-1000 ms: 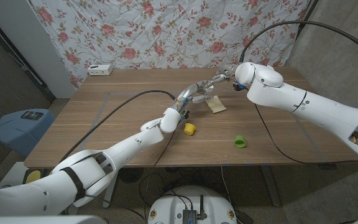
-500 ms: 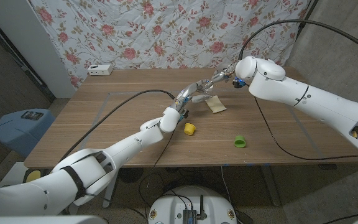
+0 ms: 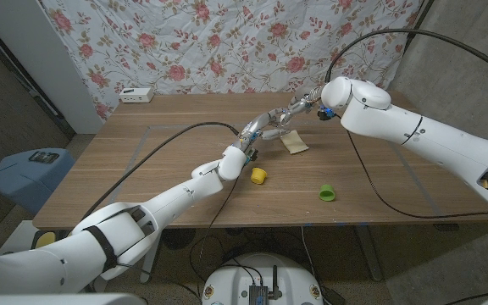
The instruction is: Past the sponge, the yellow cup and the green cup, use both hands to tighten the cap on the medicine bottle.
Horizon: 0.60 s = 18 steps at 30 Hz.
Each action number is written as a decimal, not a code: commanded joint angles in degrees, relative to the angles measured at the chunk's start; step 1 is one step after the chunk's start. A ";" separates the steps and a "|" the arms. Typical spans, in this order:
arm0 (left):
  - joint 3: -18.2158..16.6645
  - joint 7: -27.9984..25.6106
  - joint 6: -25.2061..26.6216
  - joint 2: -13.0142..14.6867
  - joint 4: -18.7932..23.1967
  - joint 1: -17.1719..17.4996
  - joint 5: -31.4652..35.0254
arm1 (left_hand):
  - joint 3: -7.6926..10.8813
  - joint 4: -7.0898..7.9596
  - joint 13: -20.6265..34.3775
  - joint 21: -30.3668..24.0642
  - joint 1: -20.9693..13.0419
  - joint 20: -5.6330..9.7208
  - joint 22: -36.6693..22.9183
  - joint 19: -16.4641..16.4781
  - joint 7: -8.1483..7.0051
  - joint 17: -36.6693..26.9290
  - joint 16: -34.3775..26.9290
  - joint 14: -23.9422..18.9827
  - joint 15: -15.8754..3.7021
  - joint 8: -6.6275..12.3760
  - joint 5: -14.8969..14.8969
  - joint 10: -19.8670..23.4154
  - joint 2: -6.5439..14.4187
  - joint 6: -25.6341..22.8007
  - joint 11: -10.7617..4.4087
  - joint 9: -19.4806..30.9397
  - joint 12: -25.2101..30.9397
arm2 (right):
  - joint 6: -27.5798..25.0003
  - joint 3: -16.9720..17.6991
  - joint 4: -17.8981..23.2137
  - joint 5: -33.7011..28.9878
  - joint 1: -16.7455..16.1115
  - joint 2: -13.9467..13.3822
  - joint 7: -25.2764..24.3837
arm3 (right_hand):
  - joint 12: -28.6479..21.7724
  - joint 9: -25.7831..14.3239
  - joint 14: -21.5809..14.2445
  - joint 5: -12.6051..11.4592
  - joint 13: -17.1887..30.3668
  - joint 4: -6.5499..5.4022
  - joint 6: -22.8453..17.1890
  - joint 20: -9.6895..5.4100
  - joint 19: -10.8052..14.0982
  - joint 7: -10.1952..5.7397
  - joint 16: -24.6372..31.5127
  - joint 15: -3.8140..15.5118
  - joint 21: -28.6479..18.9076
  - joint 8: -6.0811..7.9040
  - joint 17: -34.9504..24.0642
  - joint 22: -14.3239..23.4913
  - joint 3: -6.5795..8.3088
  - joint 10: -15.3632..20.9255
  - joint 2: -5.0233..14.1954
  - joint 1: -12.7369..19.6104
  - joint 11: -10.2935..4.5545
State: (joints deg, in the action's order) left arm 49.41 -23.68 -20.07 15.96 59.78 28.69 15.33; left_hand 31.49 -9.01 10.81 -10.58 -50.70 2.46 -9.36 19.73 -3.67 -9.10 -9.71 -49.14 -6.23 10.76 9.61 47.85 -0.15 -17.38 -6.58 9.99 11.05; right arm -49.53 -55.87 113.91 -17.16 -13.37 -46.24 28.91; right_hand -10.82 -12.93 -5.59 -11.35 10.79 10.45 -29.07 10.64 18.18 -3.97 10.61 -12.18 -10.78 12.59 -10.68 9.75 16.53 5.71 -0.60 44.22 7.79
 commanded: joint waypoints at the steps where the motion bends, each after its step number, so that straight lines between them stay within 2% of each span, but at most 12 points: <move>1: 0.07 0.10 0.79 0.23 1.09 0.51 0.21 | -0.17 0.21 0.20 -0.03 -0.39 2.57 -0.15 0.01 0.13 -0.04 -0.20 0.09 -4.84 -0.02 0.50 2.64 0.39 -0.23 -2.20 0.19 0.23 | 0.20 0.87 1.01 -0.93 -1.72 -0.42 -1.44 | -0.44 -0.19 -0.43 0.19 0.30 -0.15 -1.81 -0.17 0.69 -0.38 0.51 -0.05 -0.40 0.79 -0.08 0.05 0.64 0.20 -0.10 1.23 -0.56; 18: -0.17 0.06 1.41 0.58 2.08 1.15 0.20 | -0.24 0.28 0.20 -0.03 -0.30 2.68 -0.14 0.01 0.11 -0.03 -0.17 0.14 -4.77 0.04 0.50 2.90 0.38 -0.44 -2.20 0.19 0.32 | 0.02 1.51 1.34 -2.06 -3.14 0.02 -3.33 | -0.94 -0.19 -1.69 0.41 0.26 -0.72 -7.05 -0.33 1.42 -1.21 0.86 -0.06 -0.50 2.53 -0.04 0.06 1.21 1.79 -0.15 3.25 -1.16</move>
State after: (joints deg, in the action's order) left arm 49.44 -23.63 -19.05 16.29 61.17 29.41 15.51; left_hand 31.24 -8.78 10.79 -10.58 -50.69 2.46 -9.36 19.73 -3.67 -9.10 -9.71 -49.14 -6.23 10.76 9.60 47.98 -0.16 -17.38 -6.45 9.99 11.00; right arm -49.45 -54.82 114.99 -18.50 -15.52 -46.51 26.85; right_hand -11.26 -12.93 -6.65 -11.01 10.79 9.88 -34.84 10.33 19.10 -5.08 11.05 -12.18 -11.08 14.55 -10.68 9.75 17.09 6.67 -0.96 46.71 6.86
